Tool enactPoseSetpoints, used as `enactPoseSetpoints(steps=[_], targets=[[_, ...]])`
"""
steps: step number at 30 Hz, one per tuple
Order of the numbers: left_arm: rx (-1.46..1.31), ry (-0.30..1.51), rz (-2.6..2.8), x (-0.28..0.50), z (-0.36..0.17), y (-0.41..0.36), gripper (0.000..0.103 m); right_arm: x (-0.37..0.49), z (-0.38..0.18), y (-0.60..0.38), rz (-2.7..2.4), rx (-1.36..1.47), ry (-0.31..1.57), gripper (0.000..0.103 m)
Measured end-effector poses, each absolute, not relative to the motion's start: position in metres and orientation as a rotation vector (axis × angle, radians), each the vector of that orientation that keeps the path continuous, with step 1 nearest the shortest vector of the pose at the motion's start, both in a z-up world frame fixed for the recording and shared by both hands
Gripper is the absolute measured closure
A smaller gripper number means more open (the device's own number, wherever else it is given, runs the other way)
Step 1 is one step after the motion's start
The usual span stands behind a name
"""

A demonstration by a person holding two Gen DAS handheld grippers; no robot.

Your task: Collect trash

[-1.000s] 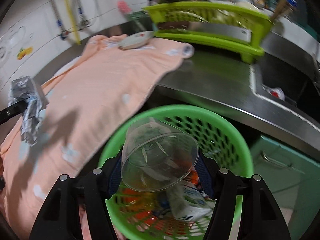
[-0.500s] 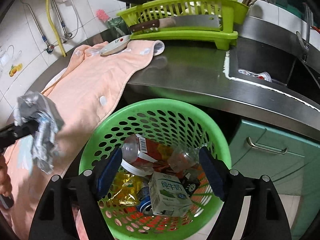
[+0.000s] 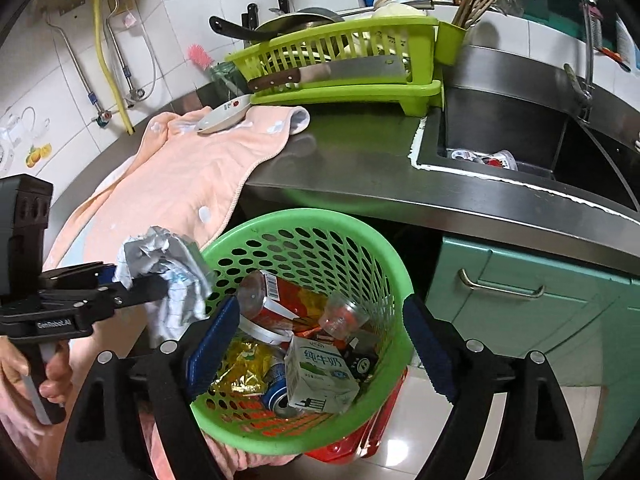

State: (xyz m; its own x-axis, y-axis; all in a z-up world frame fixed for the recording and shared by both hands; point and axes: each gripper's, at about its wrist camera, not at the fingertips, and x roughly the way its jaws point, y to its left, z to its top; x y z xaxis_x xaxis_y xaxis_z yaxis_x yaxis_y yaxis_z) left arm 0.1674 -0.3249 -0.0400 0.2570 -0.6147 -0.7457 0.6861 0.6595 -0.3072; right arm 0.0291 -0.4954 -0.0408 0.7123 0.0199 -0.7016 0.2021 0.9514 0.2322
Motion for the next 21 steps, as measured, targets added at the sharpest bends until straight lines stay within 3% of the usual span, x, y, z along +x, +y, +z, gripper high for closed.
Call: enactPoseSetpoints(steps=[2,8,21], targets=[[0.087,0.970,-0.879,0.165,-0.041,-0.327,0.032,0.025,-0.041,-0.495,-0.101,0.307,0.774,0.022],[0.099,0.968,-0.877,0.161,-0.042,-0.324,0.032,0.018,-0.041,-0.491,-0.099,0.315,0.763,0.022],[0.115,0.880,-0.763,0.152,-0.018,-0.274,0.020,0.015,-0.031,-0.450,-0.075,0.294,0.753,0.021]])
